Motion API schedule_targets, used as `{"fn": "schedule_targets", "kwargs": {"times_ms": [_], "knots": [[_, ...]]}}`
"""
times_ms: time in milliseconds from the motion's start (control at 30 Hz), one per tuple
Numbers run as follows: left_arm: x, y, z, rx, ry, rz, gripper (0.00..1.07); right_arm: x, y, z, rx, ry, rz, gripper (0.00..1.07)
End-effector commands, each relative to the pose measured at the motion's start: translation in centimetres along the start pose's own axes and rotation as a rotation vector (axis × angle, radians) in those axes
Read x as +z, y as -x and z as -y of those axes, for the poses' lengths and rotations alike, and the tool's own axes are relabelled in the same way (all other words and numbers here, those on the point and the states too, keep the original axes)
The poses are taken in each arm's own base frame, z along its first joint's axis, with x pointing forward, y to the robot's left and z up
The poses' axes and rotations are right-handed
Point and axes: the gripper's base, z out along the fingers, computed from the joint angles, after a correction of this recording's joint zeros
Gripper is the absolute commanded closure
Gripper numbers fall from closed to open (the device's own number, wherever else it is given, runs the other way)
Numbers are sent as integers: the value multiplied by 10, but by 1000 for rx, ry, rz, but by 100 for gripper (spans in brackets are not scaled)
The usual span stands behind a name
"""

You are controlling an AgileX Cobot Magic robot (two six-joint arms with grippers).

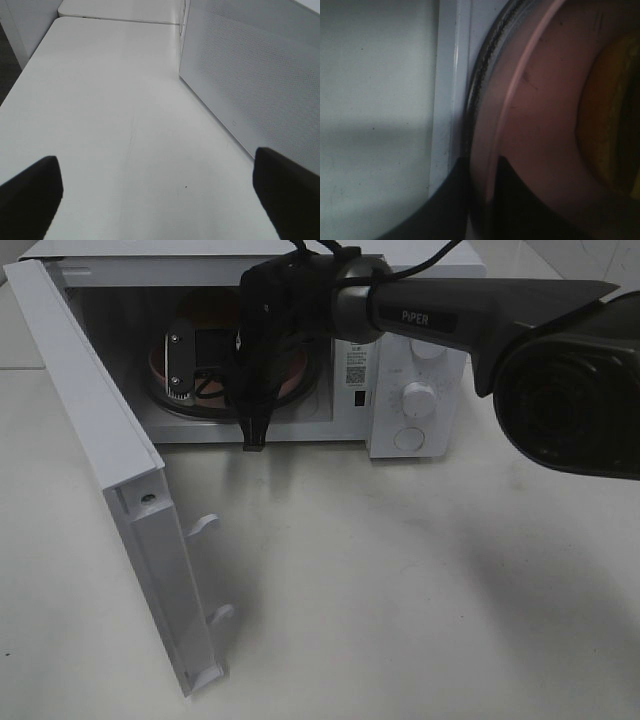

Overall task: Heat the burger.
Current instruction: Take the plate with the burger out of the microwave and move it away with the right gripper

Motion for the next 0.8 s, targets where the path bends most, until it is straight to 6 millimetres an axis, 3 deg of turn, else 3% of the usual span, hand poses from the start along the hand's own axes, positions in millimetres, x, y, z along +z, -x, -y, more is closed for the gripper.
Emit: {"fn": "schedule_targets", "kwargs": {"times_ms": [33,533,800], "knots": [[-3,-2,1,-5,-4,26,9,-7,3,-7,-35,37,-7,107],[-3,-2,1,-5,-4,26,9,-41,-2,-14,-209,-66,61,107],[-3,-2,1,-5,-4,26,9,-58,-11,-29,-261,-145,107,107]]}}
